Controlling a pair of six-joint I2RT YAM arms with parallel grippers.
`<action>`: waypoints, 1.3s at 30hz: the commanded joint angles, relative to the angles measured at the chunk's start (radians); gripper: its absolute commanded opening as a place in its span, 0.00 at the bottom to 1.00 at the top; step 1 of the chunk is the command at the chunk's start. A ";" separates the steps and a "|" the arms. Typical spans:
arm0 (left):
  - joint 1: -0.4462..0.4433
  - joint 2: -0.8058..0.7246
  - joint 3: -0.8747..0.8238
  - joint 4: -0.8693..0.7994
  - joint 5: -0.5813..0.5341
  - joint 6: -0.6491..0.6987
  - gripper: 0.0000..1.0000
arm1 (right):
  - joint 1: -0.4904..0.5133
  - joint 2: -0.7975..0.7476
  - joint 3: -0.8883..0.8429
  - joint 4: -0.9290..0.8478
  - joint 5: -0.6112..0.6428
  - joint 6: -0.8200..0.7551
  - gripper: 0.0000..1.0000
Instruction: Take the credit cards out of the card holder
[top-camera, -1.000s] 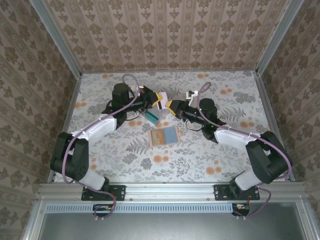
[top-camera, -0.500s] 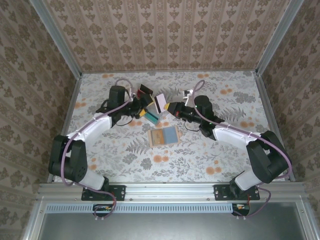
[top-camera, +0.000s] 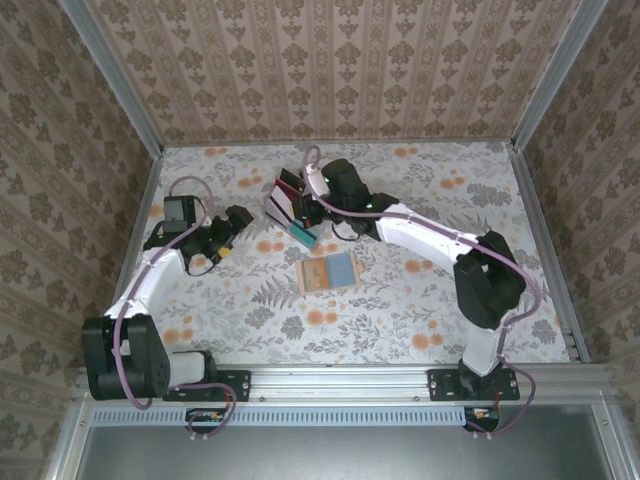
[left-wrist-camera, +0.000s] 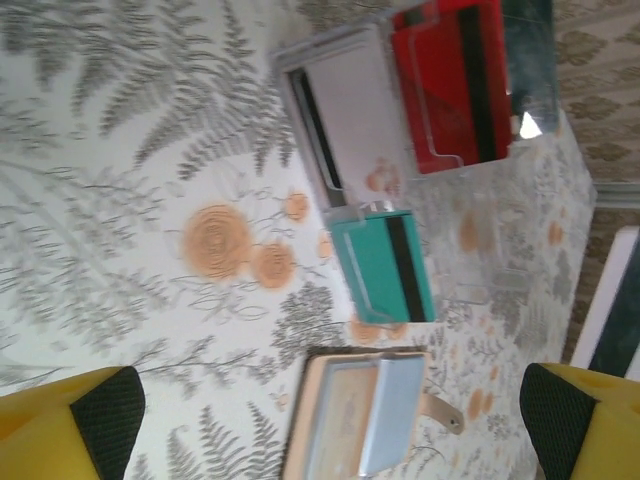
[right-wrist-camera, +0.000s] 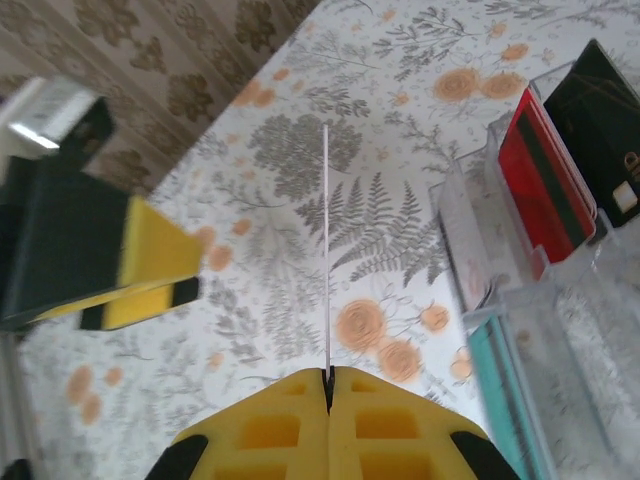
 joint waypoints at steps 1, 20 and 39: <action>0.022 -0.036 0.000 -0.124 -0.028 0.093 1.00 | 0.012 0.100 0.124 -0.158 0.068 -0.186 0.00; 0.046 -0.024 -0.001 -0.152 -0.029 0.157 1.00 | 0.059 0.435 0.520 -0.321 0.246 -0.363 0.00; 0.049 0.001 -0.002 -0.130 -0.014 0.174 1.00 | 0.062 0.521 0.603 -0.337 0.286 -0.430 0.00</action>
